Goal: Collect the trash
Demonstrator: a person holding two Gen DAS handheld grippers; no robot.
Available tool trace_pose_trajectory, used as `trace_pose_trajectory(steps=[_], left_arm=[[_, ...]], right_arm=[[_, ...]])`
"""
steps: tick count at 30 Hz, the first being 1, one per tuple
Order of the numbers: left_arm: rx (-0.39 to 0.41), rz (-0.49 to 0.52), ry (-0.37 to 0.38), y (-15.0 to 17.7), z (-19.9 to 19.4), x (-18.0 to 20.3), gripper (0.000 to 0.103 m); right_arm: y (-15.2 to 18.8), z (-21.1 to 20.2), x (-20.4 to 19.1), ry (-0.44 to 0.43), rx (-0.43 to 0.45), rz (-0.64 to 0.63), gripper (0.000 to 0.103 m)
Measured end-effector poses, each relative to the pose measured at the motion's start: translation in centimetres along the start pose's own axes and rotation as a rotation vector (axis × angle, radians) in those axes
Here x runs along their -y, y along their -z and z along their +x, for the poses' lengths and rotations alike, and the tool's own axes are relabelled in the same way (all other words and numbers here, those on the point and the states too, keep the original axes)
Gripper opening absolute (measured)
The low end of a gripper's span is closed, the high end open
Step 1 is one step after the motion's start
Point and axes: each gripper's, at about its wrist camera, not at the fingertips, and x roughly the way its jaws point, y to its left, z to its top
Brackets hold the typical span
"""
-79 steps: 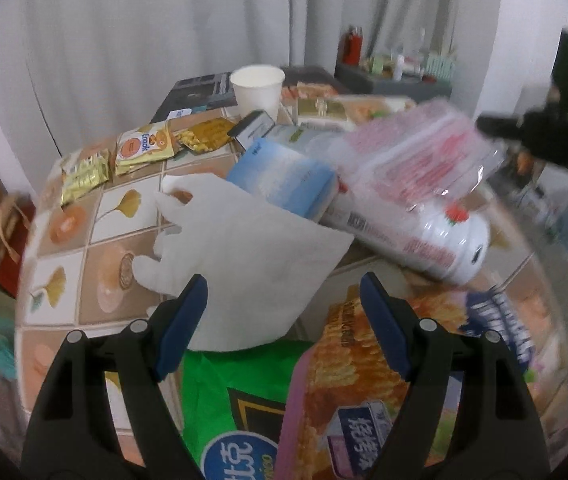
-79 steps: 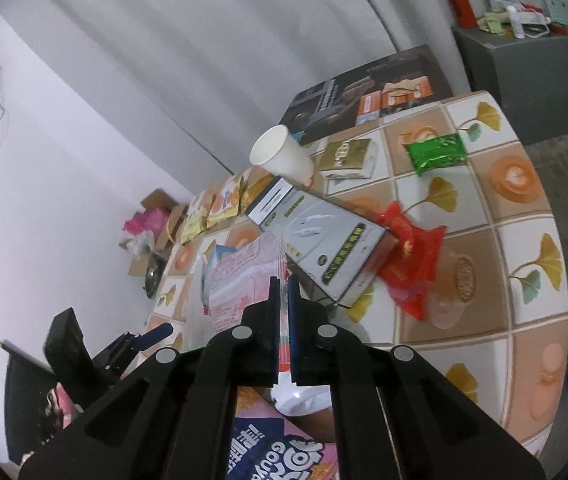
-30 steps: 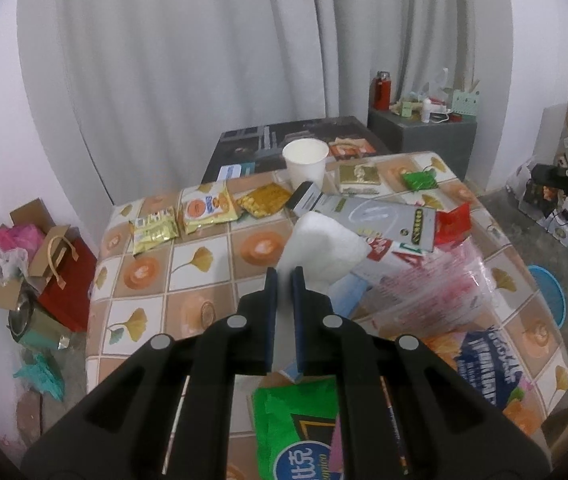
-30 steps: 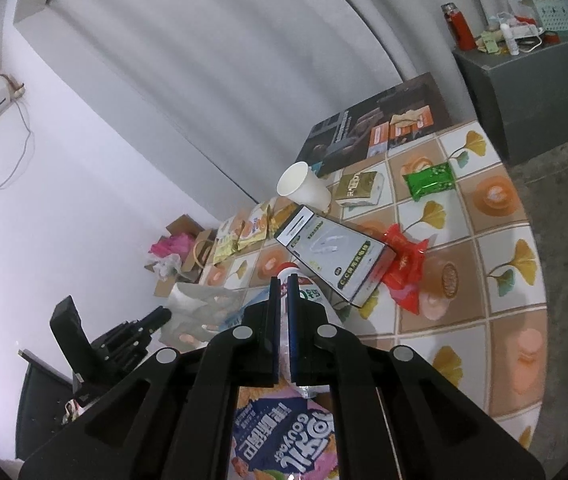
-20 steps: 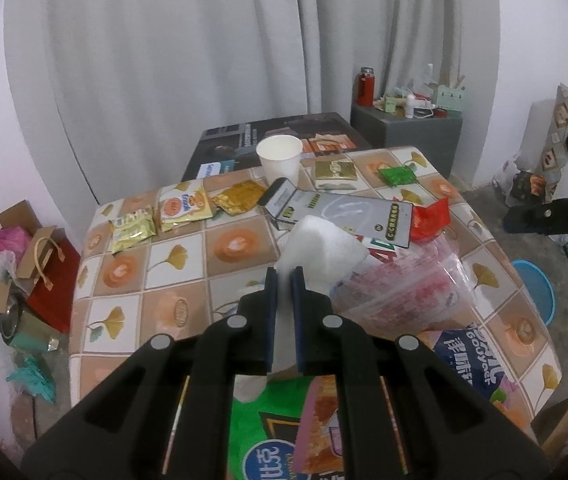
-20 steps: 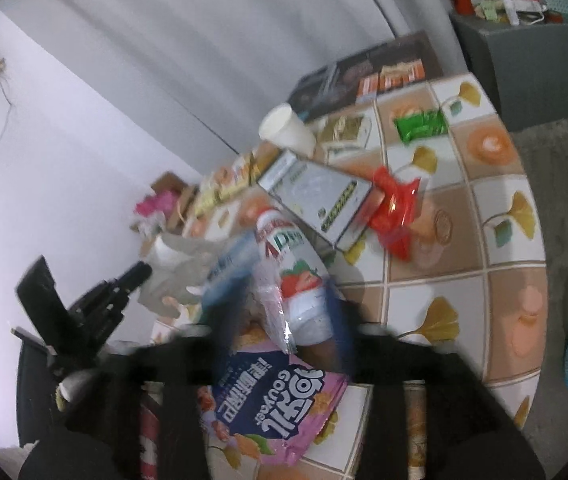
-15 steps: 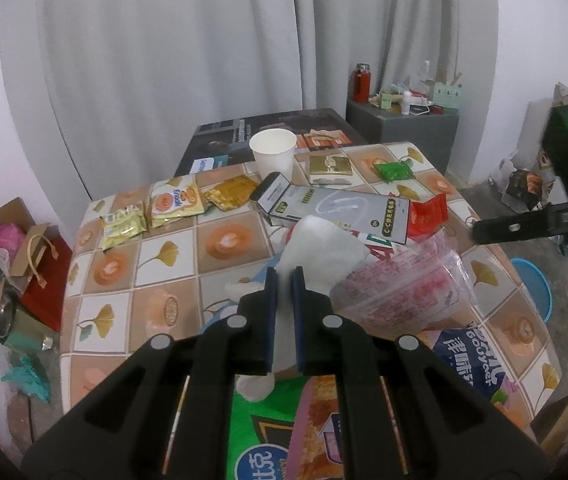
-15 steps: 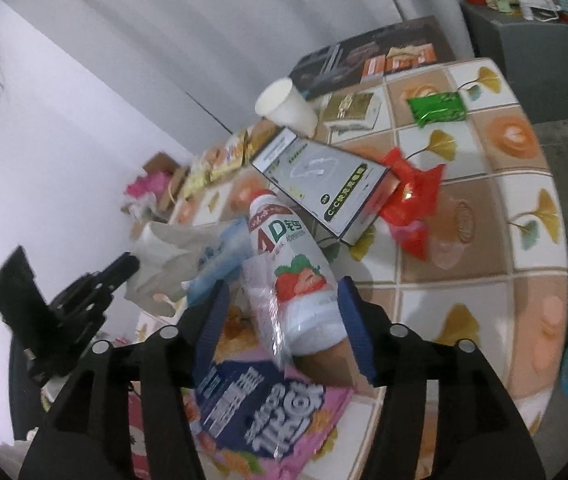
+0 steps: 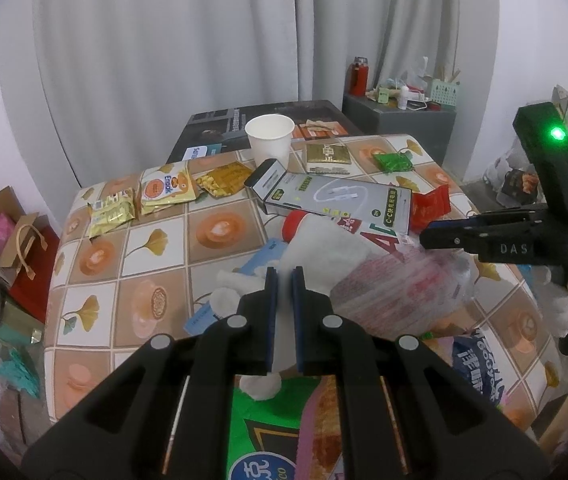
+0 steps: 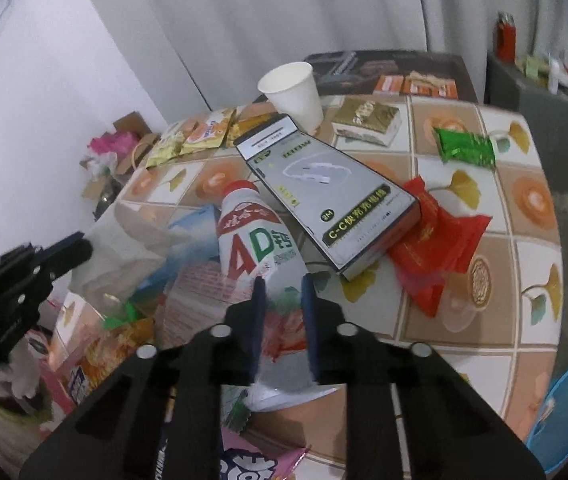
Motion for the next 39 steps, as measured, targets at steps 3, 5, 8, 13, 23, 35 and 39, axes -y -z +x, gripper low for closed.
trace_pose_trajectory(steps=[3,5,8,13,23,35,39], left_arm=[[0.003,0.002,0.001,0.0,0.0,-0.1,0.006],[0.006,0.003,-0.002,0.1,-0.1,0.0,0.006],[0.013,0.000,-0.008,0.4,-0.3,0.0,0.006],[0.016,-0.007,-0.015,0.6,-0.5,0.0,0.006],[0.023,-0.018,-0.013,0.5,-1.1,0.3,0.006],[0.098,0.002,0.036,-2.4,-6.9,4.1,0.006],[0.116,0.050,0.105,-3.9,-8.3,8.3,0.006]], right_arm=[[0.2,-0.3,-0.7,0.004,0.003,-0.032,0.006],[0.4,-0.7,-0.9,0.004,0.011,-0.036,0.006],[0.5,-1.5,-1.0,-0.008,0.036,-0.029,0.006],[0.4,-3.1,-0.8,-0.036,0.071,-0.004,0.005],[0.0,-7.7,1.3,-0.040,0.208,0.078,0.003],[1.5,-18.7,3.2,-0.022,0.425,0.122,0.002],[4.0,-22.7,5.7,0.018,0.474,0.171,0.002]])
